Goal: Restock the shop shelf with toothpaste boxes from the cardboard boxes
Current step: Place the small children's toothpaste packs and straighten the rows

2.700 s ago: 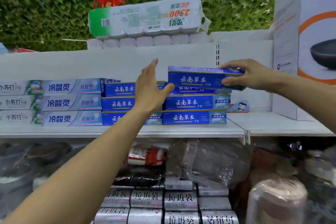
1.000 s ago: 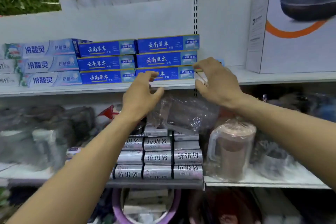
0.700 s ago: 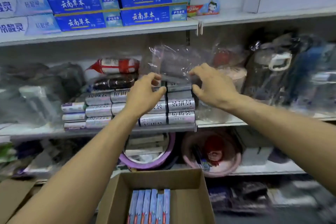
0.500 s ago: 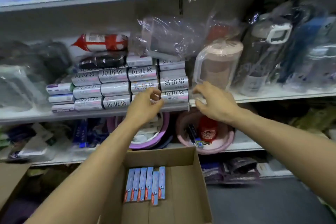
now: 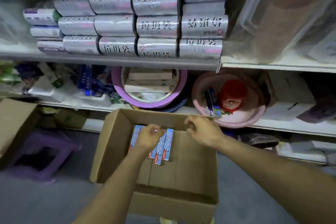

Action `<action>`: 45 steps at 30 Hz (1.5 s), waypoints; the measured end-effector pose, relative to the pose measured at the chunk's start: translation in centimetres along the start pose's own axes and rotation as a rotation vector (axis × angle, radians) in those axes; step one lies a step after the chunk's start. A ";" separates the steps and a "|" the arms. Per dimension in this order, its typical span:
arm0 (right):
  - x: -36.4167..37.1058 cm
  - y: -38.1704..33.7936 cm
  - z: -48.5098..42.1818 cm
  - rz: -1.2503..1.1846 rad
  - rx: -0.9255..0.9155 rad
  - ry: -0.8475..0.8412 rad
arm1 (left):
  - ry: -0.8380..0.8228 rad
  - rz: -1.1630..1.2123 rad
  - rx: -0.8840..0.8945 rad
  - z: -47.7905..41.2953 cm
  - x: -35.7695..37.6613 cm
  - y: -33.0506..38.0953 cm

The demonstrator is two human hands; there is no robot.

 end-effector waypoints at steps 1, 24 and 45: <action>2.4 0.6 -1.3 -0.052 0.026 -0.062 | 0.003 0.019 -0.069 -1.4 0.3 -2.9; 20.3 4.8 -16.9 0.770 -0.221 -0.225 | 0.187 -0.394 -0.218 -11.0 7.7 -18.9; -7.1 -2.7 -0.1 0.051 -0.139 0.221 | 0.044 0.426 0.139 4.7 -5.4 1.8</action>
Point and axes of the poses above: each hand's wrist, its own z-axis away from the middle knuckle, its own x-axis out of the palm, y = z × x, the point moved 9 cm from there along -z, towards the middle knuckle, and after that the axes turned 5 degrees about -y, right-handed, at the moved point
